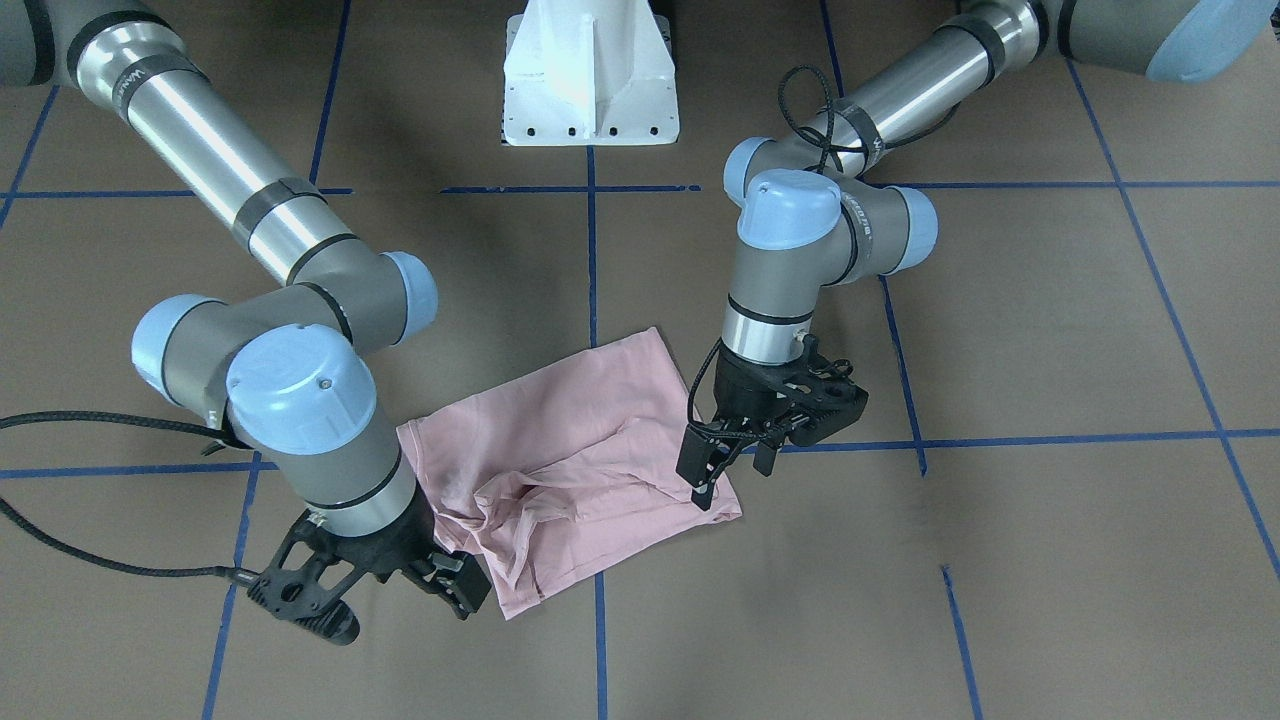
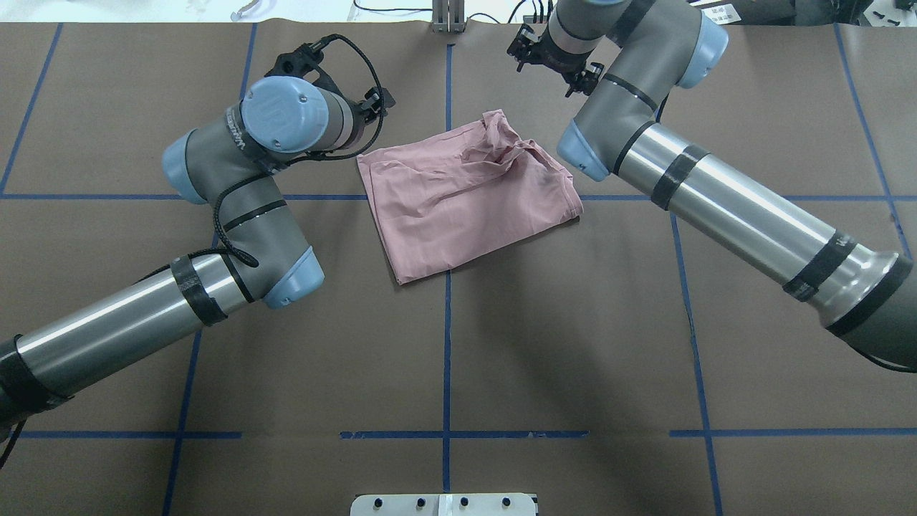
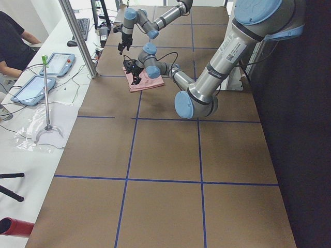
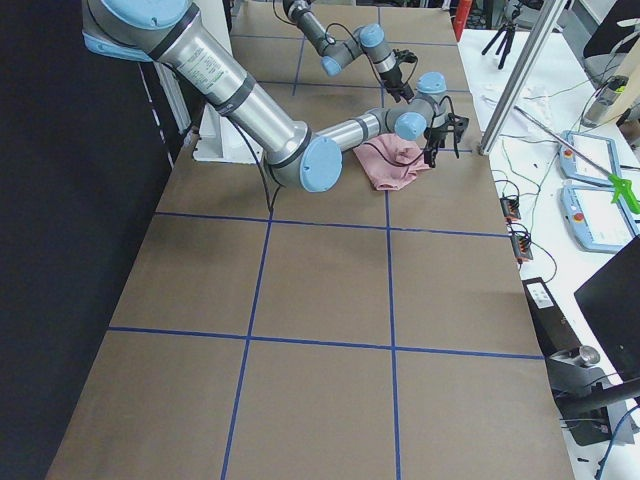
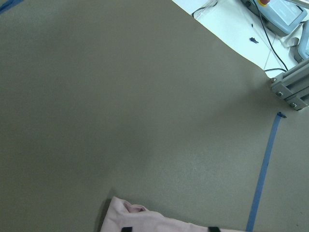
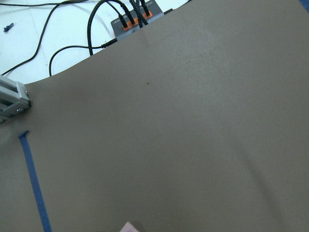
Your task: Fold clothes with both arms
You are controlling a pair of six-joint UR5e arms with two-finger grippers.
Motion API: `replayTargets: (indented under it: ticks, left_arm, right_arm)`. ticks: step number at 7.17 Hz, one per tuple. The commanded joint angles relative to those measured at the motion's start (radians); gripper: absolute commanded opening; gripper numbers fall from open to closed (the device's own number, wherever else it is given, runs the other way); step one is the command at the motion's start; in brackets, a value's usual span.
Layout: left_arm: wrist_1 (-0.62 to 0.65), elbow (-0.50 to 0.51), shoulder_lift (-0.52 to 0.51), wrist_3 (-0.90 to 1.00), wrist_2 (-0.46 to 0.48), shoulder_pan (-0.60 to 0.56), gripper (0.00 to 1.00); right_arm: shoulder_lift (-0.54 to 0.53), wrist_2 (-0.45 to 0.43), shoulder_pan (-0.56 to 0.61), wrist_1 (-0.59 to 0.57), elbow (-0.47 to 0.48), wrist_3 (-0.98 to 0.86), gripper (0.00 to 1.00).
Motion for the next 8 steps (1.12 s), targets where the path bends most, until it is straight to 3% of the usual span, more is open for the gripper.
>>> replayTargets:
  ticks: [1, 3, 5, 7, 8]
  left_arm:
    - [0.015, -0.111, 0.088, 0.185, -0.193, -0.120, 1.00]
    - [0.100, -0.341, 0.266, 0.429, -0.341, -0.241, 1.00]
    - [0.376, -0.553, 0.386, 0.787, -0.392, -0.342, 1.00]
    - [0.534, -0.646, 0.478, 1.137, -0.488, -0.491, 1.00]
    - [0.543, -0.652, 0.561, 1.377, -0.561, -0.598, 1.00]
  right_arm:
    - [-0.068, 0.128, 0.132, -0.066, 0.053, -0.199, 1.00]
    - [-0.283, 0.200, 0.254, -0.256, 0.289, -0.559, 1.00]
    - [-0.496, 0.249, 0.387, -0.382, 0.454, -0.941, 1.00]
    - [-0.652, 0.399, 0.548, -0.398, 0.465, -1.255, 1.00]
    - [-0.727, 0.421, 0.623, -0.398, 0.470, -1.385, 1.00]
